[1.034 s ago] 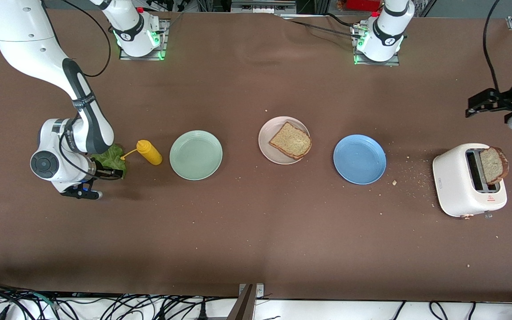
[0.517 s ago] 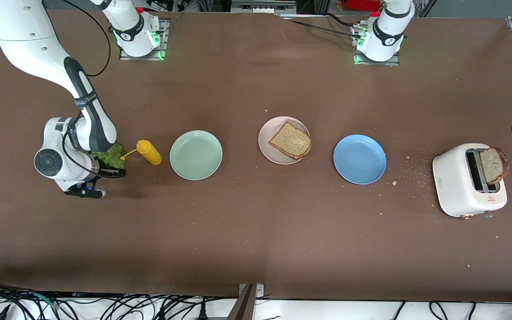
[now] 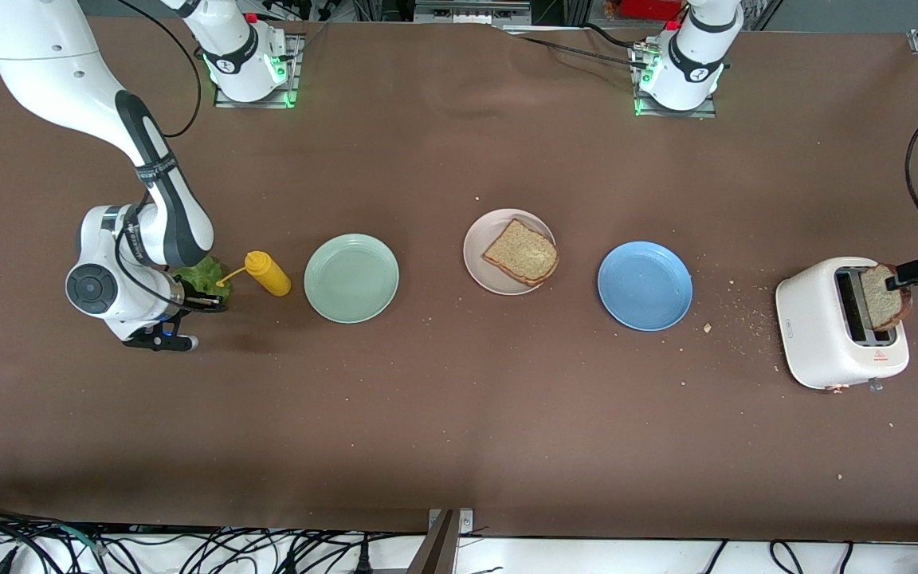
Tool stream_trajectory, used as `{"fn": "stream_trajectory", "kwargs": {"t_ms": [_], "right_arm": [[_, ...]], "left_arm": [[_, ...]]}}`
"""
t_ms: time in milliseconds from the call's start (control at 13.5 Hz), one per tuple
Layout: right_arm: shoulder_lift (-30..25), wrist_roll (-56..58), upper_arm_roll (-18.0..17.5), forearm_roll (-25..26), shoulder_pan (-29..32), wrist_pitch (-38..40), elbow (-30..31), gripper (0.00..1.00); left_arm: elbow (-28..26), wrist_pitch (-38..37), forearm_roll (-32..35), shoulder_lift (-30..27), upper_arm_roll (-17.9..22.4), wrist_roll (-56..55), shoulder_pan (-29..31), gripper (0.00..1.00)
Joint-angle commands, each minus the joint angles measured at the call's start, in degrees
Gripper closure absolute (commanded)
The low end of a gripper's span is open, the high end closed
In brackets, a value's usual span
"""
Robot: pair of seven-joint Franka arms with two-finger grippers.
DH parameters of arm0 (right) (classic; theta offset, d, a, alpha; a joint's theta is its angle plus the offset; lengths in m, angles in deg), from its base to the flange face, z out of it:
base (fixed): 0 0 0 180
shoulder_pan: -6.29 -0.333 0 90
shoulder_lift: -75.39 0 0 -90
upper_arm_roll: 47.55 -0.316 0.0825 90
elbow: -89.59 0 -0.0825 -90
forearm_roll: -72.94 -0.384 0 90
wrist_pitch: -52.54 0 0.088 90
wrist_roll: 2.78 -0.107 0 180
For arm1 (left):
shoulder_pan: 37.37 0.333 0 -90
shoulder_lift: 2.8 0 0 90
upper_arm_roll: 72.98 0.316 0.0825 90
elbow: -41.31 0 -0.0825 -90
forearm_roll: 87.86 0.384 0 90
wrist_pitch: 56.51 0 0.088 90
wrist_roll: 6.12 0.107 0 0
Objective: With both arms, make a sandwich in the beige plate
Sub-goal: 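Carry the lettuce to the beige plate while the left gripper grasps toaster bread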
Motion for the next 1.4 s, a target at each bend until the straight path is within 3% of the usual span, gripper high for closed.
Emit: {"fn": "stream_trajectory", "kwargs": {"t_ms": [0, 148, 222, 443, 812, 1108, 1329], "right_arm": [[-2.38, 3.90, -0.71, 1.93, 0.43, 5.91, -3.29, 1.00], [-2.82, 4.88, -0.80, 2.37, 0.35, 10.38, -6.97, 1.00], [-3.00, 6.02, -0.80, 2.81, 0.35, 12.67, -8.99, 1.00], [-4.84, 8.75, -1.94, 3.34, 0.26, 18.39, -12.87, 1.00], [-8.00, 9.10, -8.52, 3.60, -0.71, 28.40, -20.51, 1.00], [-11.43, 9.10, -10.56, 3.96, -6.40, 30.09, -22.72, 1.00], [-11.97, 8.05, -17.83, 3.69, -8.17, 29.14, -23.16, 1.00]], "left_arm": [[0.33, 0.82, 0.26, 1.50, -0.50, -1.08, 0.95, 0.13], [0.24, 0.12, 0.44, 1.32, -0.50, -2.94, 0.86, 0.89], [0.24, -0.93, 0.44, 1.32, -0.59, -3.37, 0.86, 1.00], [0.50, -1.56, 0.35, 1.41, -0.59, -3.47, 0.86, 1.00], [0.85, -1.82, 0.44, 1.32, -0.50, -3.46, 0.77, 1.00], [1.20, -3.23, 0.44, 1.06, -0.59, -3.46, 0.59, 1.00], [2.78, -5.15, 0.96, 0.79, -0.85, -3.55, 0.24, 1.00]]}}
